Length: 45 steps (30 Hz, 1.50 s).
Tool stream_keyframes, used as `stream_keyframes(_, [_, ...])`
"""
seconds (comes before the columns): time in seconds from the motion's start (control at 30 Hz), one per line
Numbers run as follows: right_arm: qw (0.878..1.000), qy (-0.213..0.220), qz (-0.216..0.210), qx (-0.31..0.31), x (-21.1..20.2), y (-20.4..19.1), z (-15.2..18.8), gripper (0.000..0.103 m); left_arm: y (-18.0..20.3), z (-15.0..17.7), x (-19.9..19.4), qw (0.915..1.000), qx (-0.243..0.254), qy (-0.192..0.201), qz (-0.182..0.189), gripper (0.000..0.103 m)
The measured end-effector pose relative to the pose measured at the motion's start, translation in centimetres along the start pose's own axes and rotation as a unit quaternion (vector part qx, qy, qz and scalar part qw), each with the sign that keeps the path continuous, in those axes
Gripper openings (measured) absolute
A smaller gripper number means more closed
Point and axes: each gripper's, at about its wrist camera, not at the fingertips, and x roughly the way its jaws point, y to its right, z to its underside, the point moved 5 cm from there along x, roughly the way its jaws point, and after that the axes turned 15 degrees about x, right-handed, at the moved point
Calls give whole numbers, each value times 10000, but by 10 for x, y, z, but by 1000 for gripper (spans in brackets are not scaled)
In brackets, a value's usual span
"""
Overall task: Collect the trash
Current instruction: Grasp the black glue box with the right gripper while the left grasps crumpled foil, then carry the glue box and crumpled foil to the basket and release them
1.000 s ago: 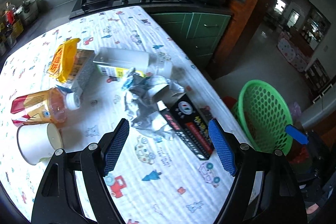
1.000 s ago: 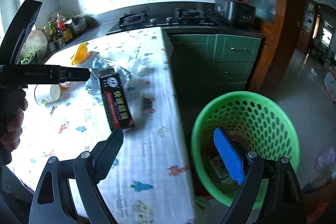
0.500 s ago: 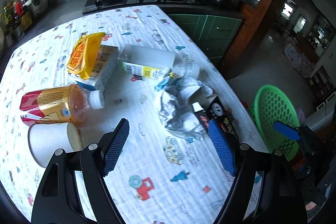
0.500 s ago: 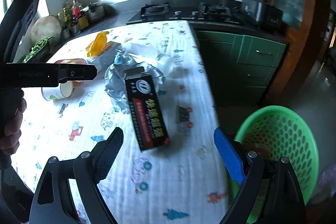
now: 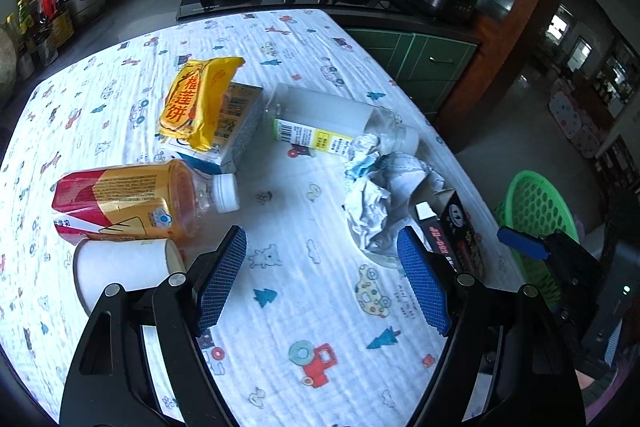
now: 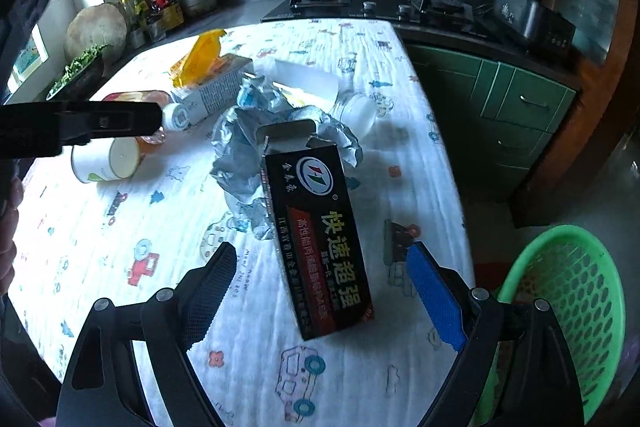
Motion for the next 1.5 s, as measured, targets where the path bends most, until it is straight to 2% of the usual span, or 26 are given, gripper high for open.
stream_keyframes(0.27, [9995, -254, -112, 131, 19, 7, -4, 77, -6, -3, 10, 9999, -95, -38, 103, 77])
stream_keyframes(0.37, [9991, -318, -185, 189, 23, 7, -4, 70, -4, -5, 15, 9998, -88, -54, 143, 77])
stream_keyframes(0.5, [9989, -366, -232, 189, 25, 4, -3, 54, -2, -10, 22, 9997, -114, -63, 224, 77])
stream_keyframes(0.57, [9989, -358, -235, 197, 23, 4, -2, 51, 0, -12, 26, 9996, -115, -80, 262, 77])
stream_keyframes(1.17, [9989, -49, -107, 460, -21, 32, 7, 48, 28, -30, 71, 9985, 145, -185, 491, 75])
stream_keyframes(1.33, [9984, 86, -48, 557, -39, 42, 9, 48, 32, -30, 84, 9973, 136, -265, 670, 64])
stream_keyframes(1.5, [9975, 202, 111, 672, -52, 57, 12, 48, 36, -26, 91, 9956, 48, -271, 891, 43])
